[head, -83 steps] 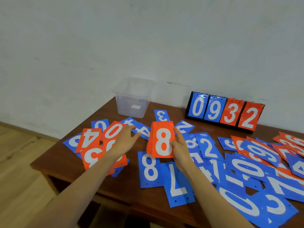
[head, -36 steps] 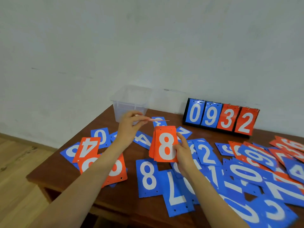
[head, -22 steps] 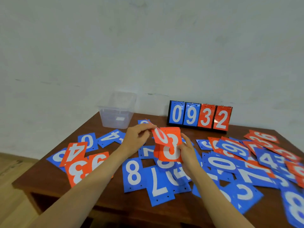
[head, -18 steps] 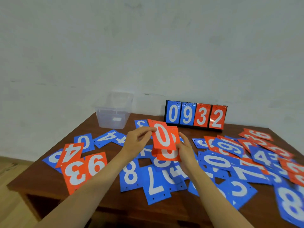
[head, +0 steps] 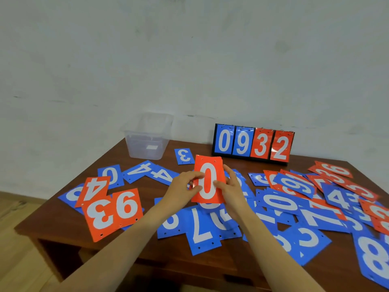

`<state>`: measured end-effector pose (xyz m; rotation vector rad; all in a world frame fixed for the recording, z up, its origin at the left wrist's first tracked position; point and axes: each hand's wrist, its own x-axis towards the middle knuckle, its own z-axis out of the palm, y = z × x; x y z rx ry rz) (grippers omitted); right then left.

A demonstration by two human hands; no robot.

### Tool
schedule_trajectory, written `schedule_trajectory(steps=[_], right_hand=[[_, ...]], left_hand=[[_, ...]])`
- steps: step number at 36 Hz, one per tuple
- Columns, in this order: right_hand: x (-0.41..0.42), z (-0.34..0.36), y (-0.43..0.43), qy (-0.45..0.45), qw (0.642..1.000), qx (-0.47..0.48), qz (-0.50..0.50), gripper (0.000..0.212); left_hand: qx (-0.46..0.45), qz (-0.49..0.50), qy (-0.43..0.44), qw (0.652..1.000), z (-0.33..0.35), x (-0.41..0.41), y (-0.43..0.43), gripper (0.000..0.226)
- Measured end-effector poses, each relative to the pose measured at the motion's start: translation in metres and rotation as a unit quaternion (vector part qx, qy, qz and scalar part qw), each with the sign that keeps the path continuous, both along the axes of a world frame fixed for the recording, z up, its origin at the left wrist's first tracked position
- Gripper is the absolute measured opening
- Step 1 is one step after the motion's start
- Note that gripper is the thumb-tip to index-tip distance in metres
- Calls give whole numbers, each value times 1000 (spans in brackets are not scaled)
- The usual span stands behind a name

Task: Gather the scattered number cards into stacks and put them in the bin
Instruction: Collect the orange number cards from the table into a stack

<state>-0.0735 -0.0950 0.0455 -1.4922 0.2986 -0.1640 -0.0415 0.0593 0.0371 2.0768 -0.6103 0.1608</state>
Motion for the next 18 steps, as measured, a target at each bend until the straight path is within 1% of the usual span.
schedule_trajectory(steps=[5,9,11,13,15,18], right_hand=[[9,-6,13,7,1000,-6,6,58],[18,-13,23,23,1000,5,11,57],[22,-16,29,34,999,11,17,57],[26,-20,36,39,999,20,25,56],[29,-24,43,44,998,19,32,55],[37,-30,54,57,998,4,41,53]], left_hand=[[15,17,-5,1000,-4,8,19,39],[29,88,49,995,-8,21,51,42],[64,125,87,986,-13,31,73,46],[122,149,125,973,-17,40,96,51],[191,161,156,956,-19,49,117,57],[258,171,193,931,-19,62,139,66]])
